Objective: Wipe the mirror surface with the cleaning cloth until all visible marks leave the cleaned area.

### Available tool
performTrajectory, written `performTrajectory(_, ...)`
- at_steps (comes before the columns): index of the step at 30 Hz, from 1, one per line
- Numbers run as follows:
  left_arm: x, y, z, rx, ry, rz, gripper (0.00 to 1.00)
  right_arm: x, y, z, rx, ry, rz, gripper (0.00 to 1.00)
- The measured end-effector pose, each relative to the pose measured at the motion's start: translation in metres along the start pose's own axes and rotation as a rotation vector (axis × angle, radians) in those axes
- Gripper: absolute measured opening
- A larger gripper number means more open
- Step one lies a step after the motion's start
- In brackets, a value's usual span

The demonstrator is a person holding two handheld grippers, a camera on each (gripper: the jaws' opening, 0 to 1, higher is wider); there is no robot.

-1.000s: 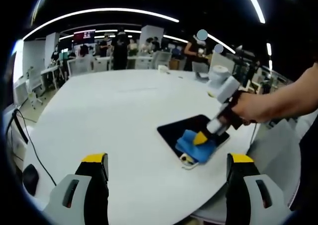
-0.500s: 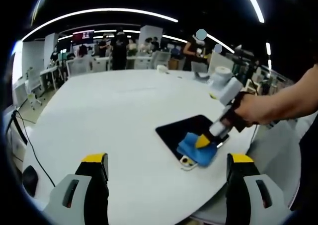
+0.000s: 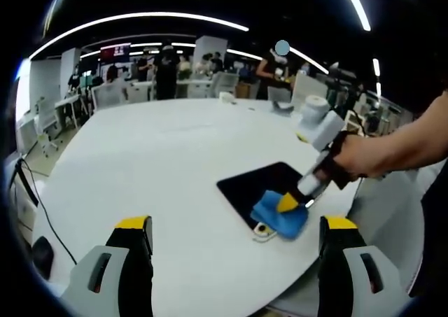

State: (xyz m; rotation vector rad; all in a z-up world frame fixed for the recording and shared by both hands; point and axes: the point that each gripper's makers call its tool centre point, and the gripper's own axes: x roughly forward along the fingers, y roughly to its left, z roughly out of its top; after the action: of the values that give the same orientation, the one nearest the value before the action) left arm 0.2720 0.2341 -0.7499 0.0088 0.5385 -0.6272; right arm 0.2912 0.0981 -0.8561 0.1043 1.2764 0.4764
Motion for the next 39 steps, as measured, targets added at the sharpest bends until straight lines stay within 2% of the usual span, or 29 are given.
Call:
performTrajectory(23,0.001,-0.003,-0.002,-0.01,-0.003,0.0,0.99,-0.004,0.01,-0.017,0.011,0.006,0.023,0.04)
performTrajectory(39,0.005,-0.006,-0.001,-0.015,-0.006,-0.002,0.99,-0.004,0.009,-0.022,0.013,0.015,0.034,0.04)
